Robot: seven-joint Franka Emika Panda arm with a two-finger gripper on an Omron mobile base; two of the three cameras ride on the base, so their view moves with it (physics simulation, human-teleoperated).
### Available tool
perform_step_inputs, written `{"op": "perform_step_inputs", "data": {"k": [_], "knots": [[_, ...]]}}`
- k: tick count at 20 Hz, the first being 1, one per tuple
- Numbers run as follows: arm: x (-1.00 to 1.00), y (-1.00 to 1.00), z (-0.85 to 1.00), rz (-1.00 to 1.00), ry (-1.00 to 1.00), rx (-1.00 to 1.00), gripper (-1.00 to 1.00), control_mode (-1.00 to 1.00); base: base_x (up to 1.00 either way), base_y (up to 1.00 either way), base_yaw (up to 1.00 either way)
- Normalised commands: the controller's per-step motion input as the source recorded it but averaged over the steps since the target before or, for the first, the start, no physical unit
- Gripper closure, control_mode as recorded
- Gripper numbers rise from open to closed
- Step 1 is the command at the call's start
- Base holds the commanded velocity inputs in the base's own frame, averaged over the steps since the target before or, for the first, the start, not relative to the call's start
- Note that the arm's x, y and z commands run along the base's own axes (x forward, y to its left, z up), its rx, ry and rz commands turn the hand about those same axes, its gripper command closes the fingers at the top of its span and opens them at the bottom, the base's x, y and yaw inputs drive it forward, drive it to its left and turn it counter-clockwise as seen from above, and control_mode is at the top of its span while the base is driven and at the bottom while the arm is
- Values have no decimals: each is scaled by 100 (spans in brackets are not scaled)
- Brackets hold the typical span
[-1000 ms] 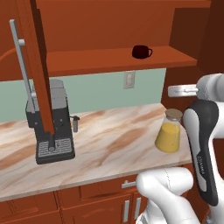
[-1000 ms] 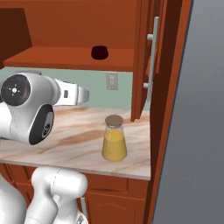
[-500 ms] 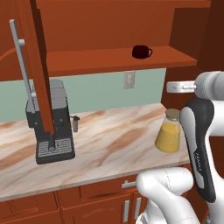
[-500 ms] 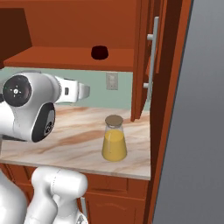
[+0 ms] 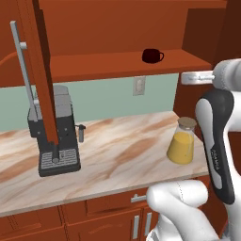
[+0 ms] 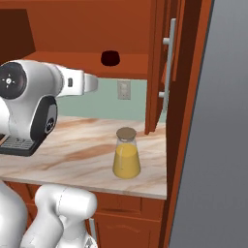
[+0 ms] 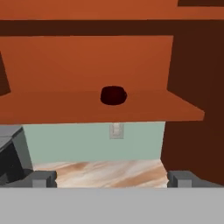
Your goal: There is a tray on the dining counter. Grab the cup, mug, and pitcher and place them on the tray. The pitcher may be placed next to the tray if it cannot fit the tray.
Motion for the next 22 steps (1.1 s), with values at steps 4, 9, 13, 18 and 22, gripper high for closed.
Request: {"op": "perform_step_inputs", "data": {"k": [4,9,13,18,22], "knots": [[3,0,10,0,-4,-11,-100,-100,0,0,0],[16,0,10,0,-4,-9,-100,-100,0,0,0],[20,-1,18,0,-4,-6,-100,-100,0,0,0],[28,0,11,0,-1,-1,-100,-100,0,0,0],[29,0,4,0,0,0,-100,-100,0,0,0]]}}
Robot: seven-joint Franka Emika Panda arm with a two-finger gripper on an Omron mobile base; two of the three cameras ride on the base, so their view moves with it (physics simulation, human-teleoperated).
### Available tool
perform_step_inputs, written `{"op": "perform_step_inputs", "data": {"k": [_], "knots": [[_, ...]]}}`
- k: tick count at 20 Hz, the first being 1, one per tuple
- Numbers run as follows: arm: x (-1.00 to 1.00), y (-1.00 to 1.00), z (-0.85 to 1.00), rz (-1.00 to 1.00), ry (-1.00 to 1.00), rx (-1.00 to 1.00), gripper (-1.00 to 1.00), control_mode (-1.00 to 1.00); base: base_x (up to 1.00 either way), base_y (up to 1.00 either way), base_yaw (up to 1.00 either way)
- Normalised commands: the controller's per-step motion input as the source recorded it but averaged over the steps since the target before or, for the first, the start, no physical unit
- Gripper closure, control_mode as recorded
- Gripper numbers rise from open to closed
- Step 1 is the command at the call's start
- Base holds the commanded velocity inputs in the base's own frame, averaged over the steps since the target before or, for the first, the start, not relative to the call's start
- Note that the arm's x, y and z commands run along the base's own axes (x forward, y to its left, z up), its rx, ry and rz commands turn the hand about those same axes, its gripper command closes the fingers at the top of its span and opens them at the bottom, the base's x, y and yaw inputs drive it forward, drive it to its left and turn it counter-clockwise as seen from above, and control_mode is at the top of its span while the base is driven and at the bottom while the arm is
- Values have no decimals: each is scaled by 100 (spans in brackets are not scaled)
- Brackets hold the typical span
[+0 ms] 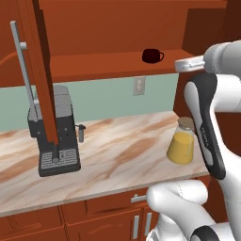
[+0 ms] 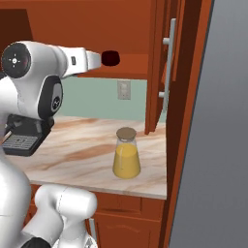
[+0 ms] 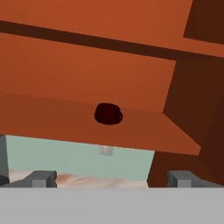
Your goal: There is a tray on the dining counter. Grab the cup, mug, and pitcher and place them on the tray. The pitcher may be placed next to the tray if it cannot fit the tray.
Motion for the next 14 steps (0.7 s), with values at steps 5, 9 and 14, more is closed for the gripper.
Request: {"op": "perform_step_inputs", "data": {"k": [5,9,14], "knots": [[34,0,0,0,0,0,-100,-100,0,0,0],[40,0,0,0,0,0,-100,-100,0,0,0],[29,0,-2,1,0,3,-100,-100,0,0,0]]}}
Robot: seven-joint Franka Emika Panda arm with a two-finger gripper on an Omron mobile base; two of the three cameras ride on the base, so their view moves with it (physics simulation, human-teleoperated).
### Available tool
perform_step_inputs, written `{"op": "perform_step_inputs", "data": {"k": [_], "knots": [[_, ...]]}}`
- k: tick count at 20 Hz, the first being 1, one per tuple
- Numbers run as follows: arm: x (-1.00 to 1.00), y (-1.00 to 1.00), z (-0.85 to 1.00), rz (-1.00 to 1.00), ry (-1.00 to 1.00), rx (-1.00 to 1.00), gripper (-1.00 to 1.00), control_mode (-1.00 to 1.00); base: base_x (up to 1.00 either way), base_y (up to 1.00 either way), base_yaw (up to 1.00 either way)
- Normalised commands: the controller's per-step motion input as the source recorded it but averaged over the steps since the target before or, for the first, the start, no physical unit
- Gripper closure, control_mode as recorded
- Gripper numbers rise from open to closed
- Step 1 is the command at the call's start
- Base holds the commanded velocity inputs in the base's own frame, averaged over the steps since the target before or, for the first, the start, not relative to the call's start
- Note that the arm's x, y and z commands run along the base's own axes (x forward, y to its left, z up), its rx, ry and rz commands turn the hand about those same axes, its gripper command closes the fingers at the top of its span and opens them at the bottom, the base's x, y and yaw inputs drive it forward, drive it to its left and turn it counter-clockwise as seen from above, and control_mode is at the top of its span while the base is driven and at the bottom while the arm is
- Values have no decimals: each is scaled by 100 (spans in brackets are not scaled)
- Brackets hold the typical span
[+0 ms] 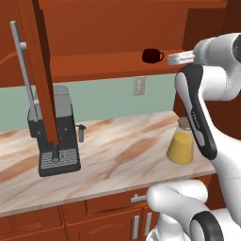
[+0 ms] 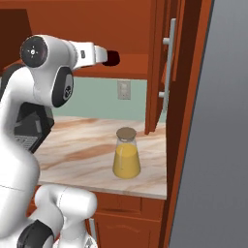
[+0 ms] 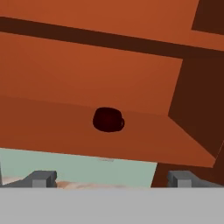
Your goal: There is a tray on the dining counter. Grab the cup, mug, and pitcher and place them on the tray. The pitcher may be placed next to the tray if it cannot fit the tray.
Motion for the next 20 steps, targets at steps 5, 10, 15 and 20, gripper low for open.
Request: {"op": "perform_step_inputs", "data": {"k": [5,10,15,20], "knots": [[19,-5,-11,5,-2,5,-100,-100,0,0,0],[25,0,-9,2,-1,2,-100,-100,0,0,0],[36,0,-7,1,0,1,-100,-100,0,0,0],[35,0,-7,1,0,0,-100,-100,0,0,0]]}}
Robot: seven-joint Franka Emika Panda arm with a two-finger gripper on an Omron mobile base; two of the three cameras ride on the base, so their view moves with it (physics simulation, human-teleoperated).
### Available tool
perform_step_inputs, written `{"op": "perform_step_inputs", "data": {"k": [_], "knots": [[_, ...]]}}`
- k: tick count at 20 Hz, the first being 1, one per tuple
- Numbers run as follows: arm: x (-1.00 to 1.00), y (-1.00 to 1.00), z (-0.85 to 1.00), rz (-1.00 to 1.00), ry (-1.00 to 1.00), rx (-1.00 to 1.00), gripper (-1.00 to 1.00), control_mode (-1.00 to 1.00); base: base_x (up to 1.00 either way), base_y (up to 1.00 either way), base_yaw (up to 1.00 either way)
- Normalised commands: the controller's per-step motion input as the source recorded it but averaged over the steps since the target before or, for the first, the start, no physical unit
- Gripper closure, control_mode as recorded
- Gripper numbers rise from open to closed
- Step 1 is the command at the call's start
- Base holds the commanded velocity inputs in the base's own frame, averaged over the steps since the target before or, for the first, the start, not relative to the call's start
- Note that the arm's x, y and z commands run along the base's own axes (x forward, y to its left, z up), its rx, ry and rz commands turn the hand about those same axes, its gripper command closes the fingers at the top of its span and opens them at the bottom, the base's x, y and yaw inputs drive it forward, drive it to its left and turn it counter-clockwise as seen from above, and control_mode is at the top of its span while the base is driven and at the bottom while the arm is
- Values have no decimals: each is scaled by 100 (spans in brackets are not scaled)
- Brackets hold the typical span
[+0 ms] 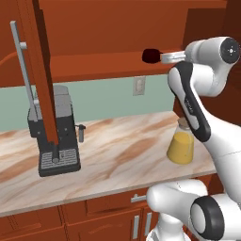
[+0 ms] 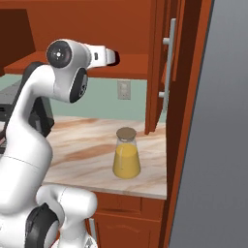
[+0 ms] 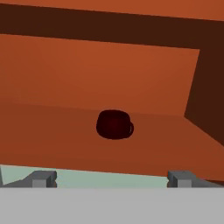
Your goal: There is a tray on the dining counter. Grab the cup, mug, and pitcher and place them on the tray. The pitcher may be placed next to the tray if it cannot fit the tray.
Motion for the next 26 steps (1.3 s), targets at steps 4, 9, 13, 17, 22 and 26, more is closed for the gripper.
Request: {"op": "perform_step_inputs", "data": {"k": [4,9,13,17,22,26], "knots": [[31,0,-3,0,0,1,-100,-100,0,0,0],[29,-5,-3,0,0,2,-100,-100,0,0,0],[20,-16,-4,4,0,2,-100,-100,0,0,0],[0,-27,-3,9,0,3,-100,-100,0,0,0],[0,-17,-9,9,0,1,-100,-100,0,0,0],[4,-1,-4,7,0,0,-100,-100,0,0,0]]}}
